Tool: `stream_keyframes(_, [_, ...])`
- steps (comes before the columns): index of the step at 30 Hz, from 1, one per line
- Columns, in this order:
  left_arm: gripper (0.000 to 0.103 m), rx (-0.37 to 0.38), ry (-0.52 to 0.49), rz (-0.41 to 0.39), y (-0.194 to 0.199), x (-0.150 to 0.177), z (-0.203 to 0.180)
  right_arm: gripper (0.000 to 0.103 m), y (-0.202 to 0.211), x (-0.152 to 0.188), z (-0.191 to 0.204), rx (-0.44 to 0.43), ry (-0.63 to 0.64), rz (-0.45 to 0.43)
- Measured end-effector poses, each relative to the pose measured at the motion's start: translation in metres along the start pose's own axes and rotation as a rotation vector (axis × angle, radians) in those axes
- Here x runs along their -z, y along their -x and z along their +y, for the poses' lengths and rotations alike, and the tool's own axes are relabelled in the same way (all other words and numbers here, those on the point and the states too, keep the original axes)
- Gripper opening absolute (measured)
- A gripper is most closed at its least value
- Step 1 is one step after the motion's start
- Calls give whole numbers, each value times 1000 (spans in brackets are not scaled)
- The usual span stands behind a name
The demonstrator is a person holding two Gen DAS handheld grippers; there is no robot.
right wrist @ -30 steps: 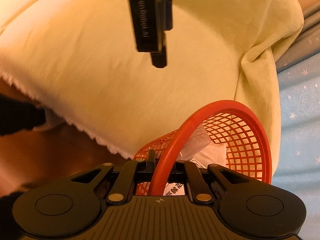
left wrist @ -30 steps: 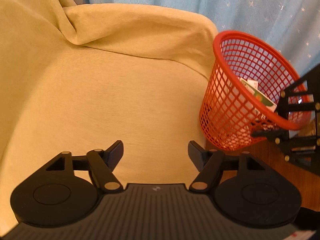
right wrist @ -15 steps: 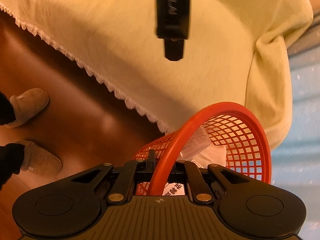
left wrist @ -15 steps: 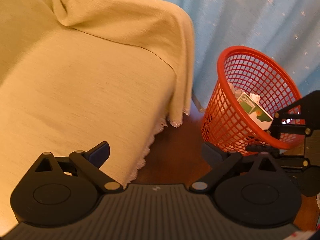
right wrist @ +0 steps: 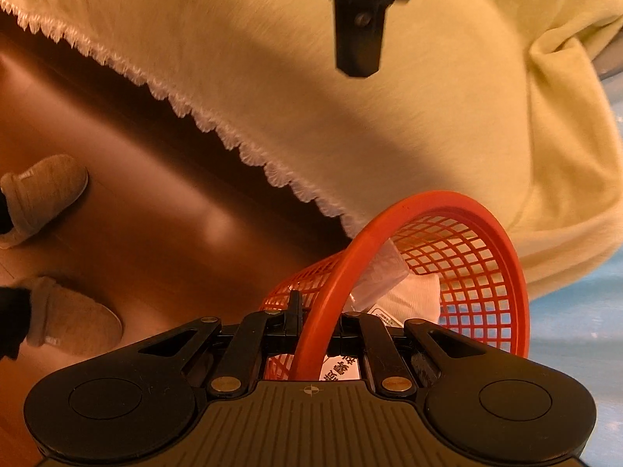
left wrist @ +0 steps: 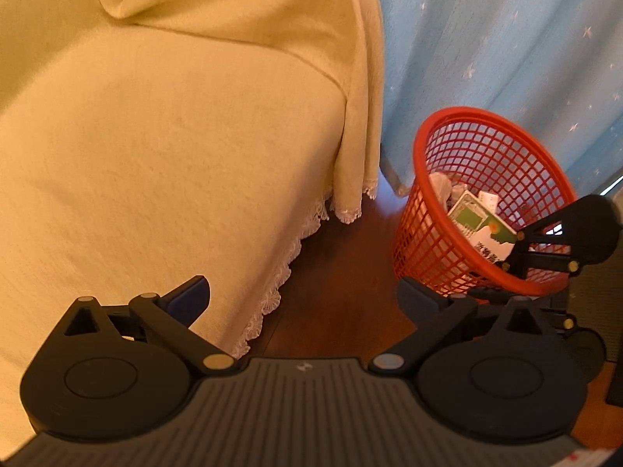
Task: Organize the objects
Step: 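Lower the basket with the right tool onto the wooden floor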
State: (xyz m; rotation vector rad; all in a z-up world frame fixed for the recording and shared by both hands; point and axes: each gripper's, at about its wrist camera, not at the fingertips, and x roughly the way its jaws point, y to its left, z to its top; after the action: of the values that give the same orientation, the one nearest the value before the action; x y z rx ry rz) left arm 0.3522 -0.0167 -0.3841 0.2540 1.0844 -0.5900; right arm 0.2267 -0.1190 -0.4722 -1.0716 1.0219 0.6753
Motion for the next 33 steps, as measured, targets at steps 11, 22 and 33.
stream_keyframes(11, [101, -26, 22, 2, -64, 62, -26, 5, -104, 23, 34, -25, 75, -33])
stream_keyframes(22, [101, -75, 120, 77, -175, 143, -33, 5, -188, 52, 63, -52, 133, -52])
stream_keyframes(33, [101, -100, 208, 109, -234, 187, -20, 5, -264, 41, 65, -71, 154, -59])
